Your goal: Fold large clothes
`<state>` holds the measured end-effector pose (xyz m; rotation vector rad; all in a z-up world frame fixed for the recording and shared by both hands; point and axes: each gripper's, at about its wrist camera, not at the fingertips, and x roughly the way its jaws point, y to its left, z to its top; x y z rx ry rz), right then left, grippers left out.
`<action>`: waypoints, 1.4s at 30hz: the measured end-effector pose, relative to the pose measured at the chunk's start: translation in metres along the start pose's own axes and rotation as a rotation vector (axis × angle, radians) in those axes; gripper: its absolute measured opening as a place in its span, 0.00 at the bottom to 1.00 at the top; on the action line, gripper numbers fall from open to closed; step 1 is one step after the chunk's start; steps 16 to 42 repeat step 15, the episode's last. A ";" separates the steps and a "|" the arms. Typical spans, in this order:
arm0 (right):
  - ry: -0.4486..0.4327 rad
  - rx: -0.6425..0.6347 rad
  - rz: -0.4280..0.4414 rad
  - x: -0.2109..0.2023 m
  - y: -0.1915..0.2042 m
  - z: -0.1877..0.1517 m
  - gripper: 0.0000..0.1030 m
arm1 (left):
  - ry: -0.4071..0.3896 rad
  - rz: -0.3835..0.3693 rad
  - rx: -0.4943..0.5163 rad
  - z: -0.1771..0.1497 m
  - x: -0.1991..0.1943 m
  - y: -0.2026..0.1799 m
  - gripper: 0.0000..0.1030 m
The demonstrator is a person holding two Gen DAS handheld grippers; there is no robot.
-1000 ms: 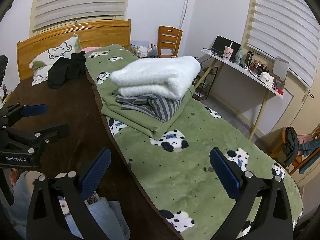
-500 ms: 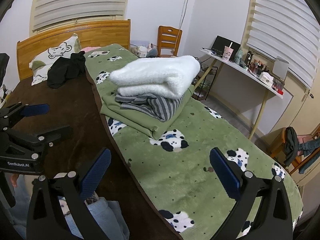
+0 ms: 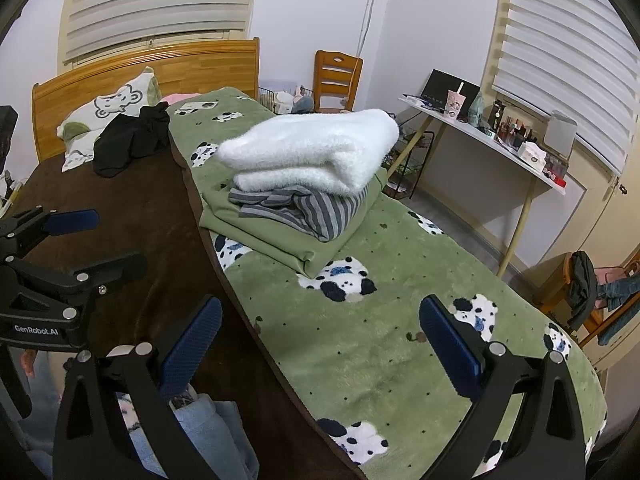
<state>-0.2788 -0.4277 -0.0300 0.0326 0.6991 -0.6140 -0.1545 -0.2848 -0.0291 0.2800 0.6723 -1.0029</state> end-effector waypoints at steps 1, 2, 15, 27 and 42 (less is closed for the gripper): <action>0.000 -0.001 0.000 0.000 0.000 0.000 0.95 | 0.000 0.001 0.003 0.000 0.000 -0.001 0.94; 0.000 -0.001 0.001 0.000 0.000 0.000 0.95 | -0.001 0.003 0.004 0.001 0.000 -0.001 0.94; 0.000 -0.011 0.002 0.001 0.002 -0.001 0.95 | -0.006 0.007 0.003 0.004 0.000 0.000 0.94; 0.000 -0.011 0.002 0.001 0.002 -0.001 0.95 | -0.006 0.007 0.003 0.004 0.000 0.000 0.94; 0.000 -0.011 0.002 0.001 0.002 -0.001 0.95 | -0.006 0.007 0.003 0.004 0.000 0.000 0.94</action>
